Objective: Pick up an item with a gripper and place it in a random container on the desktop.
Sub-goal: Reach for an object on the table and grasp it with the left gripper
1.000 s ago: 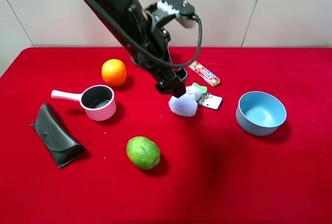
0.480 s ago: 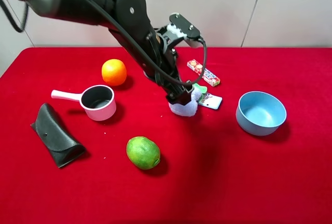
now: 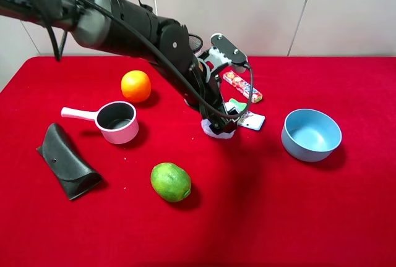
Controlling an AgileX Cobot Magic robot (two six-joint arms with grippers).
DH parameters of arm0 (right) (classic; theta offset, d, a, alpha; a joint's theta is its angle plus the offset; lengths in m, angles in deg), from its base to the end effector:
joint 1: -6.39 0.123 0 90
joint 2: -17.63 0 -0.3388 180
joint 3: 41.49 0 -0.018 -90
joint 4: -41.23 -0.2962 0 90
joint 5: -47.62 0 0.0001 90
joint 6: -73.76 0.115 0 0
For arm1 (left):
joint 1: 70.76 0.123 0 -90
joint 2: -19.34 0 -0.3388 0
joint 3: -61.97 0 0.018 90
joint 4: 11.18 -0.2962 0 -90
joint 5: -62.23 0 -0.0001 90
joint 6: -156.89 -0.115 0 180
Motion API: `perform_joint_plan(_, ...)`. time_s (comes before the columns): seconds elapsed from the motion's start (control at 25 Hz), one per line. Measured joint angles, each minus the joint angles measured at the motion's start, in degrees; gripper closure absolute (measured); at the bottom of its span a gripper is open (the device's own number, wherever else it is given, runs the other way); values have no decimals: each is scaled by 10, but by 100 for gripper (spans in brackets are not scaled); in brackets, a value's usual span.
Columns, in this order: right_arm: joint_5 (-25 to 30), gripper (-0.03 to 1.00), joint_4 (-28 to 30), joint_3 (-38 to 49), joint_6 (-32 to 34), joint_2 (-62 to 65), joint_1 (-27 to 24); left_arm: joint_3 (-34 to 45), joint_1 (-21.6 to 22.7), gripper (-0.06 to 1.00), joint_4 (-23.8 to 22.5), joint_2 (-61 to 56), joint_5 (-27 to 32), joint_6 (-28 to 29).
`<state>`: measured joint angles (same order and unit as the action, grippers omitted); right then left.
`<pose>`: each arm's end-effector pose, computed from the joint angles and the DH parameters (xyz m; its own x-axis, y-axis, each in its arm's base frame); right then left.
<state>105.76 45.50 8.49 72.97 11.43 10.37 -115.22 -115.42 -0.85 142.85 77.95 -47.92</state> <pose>0.0043 -0.0070 0.2922 -0.4085 -0.0816 -0.9091 -0.0335 0.9967 -0.0744 0.3569 -0.3606 0.1542 -0.3547 0.7107 -0.6076 0.8426 0.5246 0.1217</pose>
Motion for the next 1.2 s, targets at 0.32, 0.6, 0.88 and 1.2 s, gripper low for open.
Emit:
perform_joint_plan(0.32, 0, 27, 0, 0, 0, 0, 0, -5, -14, -5, 2, 34, -44, 0)
perform_joint_plan(0.6, 0, 27, 0, 0, 0, 0, 0, -14, -16, -5, 2, 56, -56, 0)
perform_joint_plan(0.88, 0, 27, 0, 0, 0, 0, 0, -20, -16, -4, 2, 82, -66, 0)
perform_joint_plan(1.2, 0, 27, 0, 0, 0, 0, 0, -20, -16, 1, 2, 85, -74, 0)
